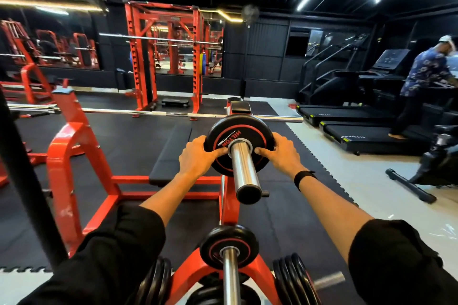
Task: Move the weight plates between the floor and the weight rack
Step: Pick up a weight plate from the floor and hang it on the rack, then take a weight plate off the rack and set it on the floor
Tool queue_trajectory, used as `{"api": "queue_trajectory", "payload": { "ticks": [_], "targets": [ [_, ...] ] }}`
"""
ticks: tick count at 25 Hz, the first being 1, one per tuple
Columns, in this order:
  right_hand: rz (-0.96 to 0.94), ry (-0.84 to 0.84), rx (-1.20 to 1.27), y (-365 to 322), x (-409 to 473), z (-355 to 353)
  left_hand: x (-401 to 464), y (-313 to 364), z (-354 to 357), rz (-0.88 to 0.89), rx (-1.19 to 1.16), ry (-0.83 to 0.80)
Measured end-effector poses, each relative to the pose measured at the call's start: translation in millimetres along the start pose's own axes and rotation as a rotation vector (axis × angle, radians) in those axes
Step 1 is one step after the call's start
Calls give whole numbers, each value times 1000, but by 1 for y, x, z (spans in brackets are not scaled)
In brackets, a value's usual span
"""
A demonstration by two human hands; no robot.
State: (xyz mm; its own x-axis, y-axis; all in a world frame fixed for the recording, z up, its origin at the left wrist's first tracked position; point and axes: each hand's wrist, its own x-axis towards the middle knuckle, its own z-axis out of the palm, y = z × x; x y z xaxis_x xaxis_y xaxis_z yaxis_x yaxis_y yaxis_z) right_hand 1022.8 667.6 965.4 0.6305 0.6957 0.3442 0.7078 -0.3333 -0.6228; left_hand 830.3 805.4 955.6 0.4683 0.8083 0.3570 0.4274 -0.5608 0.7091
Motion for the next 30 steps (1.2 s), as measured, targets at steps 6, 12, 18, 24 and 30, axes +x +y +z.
{"api": "queue_trajectory", "payload": {
  "ticks": [6,12,18,24,30],
  "targets": [
    [177,-116,-216,45,-58,16,-74,-20,56,-182,137,-289],
    [440,-169,-80,130,-193,-14,-166,-2,165,-205,-274,-642],
    [930,134,44,203,-408,-112,-286,83,277,-30,-316,-1075],
    [1288,479,57,203,-629,-189,-471,184,307,355,-253,-1558],
    [1370,679,115,203,-754,-241,-584,270,317,641,-199,-1698]
  ]
}}
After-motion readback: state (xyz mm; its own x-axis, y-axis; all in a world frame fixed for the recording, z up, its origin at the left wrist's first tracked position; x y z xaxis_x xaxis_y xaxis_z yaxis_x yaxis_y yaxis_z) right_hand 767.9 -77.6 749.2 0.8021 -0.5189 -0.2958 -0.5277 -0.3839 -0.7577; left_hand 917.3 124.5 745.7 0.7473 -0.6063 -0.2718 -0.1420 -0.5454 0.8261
